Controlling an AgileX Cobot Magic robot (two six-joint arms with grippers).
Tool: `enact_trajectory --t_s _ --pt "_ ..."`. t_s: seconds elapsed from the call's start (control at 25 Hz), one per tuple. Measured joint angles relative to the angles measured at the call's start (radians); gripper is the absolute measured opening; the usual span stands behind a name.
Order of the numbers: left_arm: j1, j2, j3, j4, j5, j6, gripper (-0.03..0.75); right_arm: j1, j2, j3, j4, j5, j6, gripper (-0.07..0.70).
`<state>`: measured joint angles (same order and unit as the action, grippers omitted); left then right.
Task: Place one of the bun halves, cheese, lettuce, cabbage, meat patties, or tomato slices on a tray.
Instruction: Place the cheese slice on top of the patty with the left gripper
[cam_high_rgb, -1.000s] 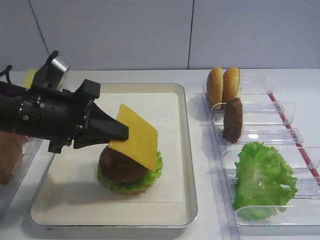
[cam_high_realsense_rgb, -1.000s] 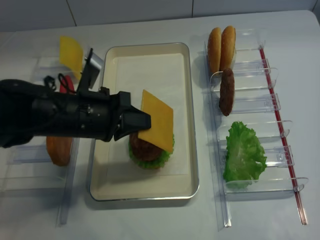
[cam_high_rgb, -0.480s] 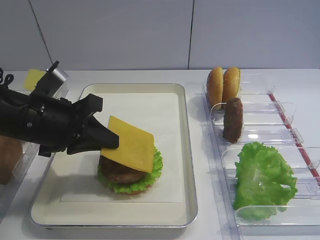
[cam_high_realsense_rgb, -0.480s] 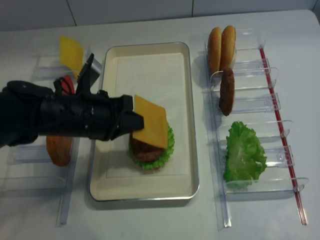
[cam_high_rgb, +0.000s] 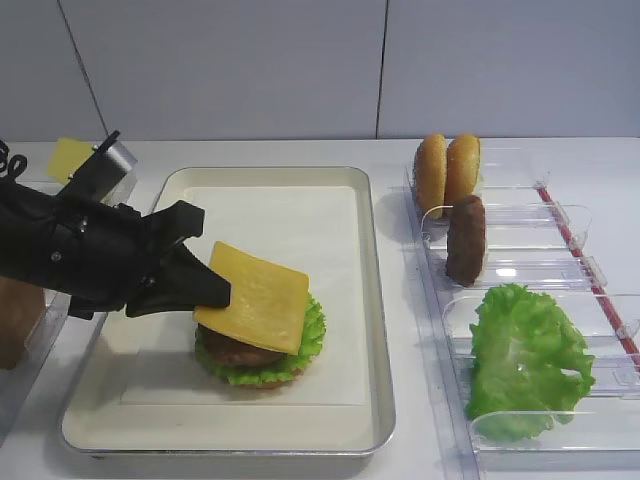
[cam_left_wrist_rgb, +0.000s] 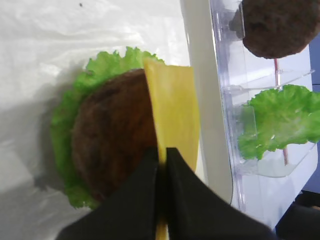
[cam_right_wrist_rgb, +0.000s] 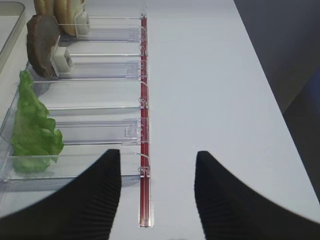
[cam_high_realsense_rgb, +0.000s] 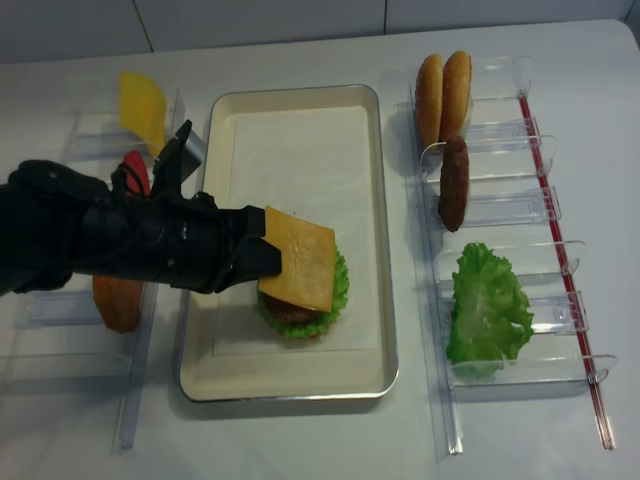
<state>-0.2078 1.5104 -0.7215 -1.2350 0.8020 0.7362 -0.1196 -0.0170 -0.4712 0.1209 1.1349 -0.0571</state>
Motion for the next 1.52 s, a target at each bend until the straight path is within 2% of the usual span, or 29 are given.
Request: enact_trajectory --t_s 0.4,0.8,0.92,1.12,1.36,1.52 --pt "0.000 0.001 0.000 0.012 -0.011 -0.006 0.005 0.000 0.000 0.000 0.000 0.000 0.000 0.345" --pt "0.000 0.001 0.000 0.054 -0.014 -0.022 0.179 0.000 0.000 0.000 0.000 0.000 0.000 0.345" --pt "0.000 0.001 0.000 0.059 -0.015 -0.022 0.209 0.000 0.000 0.000 0.000 0.000 0.000 0.345" --pt "0.000 0.001 -0.066 0.211 -0.007 -0.143 0.218 0.000 0.000 0.000 0.000 0.000 0.000 0.345" --pt "0.000 0.002 -0.149 0.422 0.047 -0.313 0.218 0.000 0.000 0.000 0.000 0.000 0.000 0.345" --pt "0.000 0.005 -0.221 0.582 0.112 -0.425 0.218 0.000 0.000 0.000 0.000 0.000 0.000 0.345"
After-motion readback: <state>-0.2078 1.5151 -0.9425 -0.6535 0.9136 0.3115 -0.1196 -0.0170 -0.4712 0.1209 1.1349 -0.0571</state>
